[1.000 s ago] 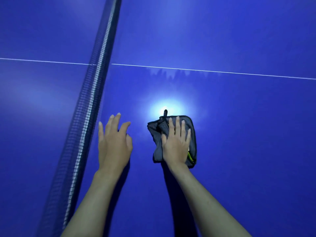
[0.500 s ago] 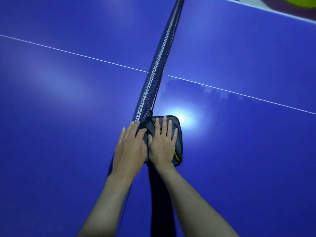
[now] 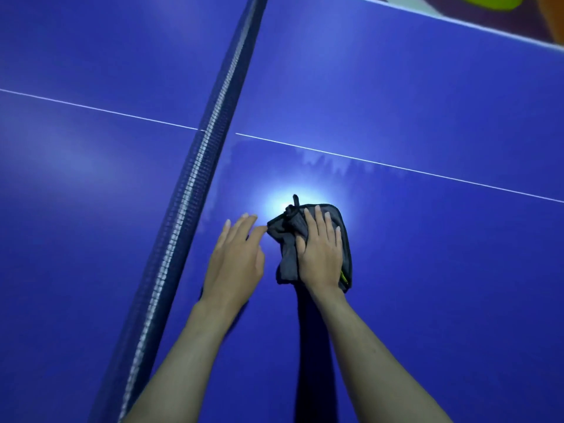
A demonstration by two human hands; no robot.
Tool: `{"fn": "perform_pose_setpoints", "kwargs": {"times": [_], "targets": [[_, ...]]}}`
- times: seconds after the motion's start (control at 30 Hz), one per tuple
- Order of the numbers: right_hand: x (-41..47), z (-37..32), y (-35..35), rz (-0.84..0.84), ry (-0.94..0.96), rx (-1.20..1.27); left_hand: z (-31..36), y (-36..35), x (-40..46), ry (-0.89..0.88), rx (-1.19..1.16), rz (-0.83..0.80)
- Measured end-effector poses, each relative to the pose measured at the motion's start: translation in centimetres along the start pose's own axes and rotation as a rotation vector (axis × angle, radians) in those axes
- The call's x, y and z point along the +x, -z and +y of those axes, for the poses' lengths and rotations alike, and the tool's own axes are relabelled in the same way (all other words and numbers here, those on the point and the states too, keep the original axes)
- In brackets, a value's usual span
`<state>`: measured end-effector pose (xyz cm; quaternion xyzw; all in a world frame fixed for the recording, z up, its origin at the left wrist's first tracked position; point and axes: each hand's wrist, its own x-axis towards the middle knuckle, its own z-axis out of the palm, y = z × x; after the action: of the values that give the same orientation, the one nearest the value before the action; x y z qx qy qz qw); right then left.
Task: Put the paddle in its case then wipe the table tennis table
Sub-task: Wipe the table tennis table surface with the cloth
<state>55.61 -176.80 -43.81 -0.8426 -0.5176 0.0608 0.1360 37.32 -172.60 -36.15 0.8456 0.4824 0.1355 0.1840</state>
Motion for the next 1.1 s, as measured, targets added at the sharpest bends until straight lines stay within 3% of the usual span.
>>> {"fn": "perform_pose_setpoints", "kwargs": {"times": [0.37, 0.67, 1.1], "targets": [[-1.6, 22.1, 7.3, 0.042, -0.202, 0.018, 16.1, -9.1, 3.7, -0.09, -0.075, -0.062], [-3.6, 36.9, 12.3, 0.011, -0.28, 0.014, 24.4, -14.9, 5.6, -0.069, -0.08, -0.082], [8.5, 39.0, 11.6, 0.078, -0.318, -0.037, 24.3, -16.5, 7.1, 0.009, -0.117, -0.085]]}}
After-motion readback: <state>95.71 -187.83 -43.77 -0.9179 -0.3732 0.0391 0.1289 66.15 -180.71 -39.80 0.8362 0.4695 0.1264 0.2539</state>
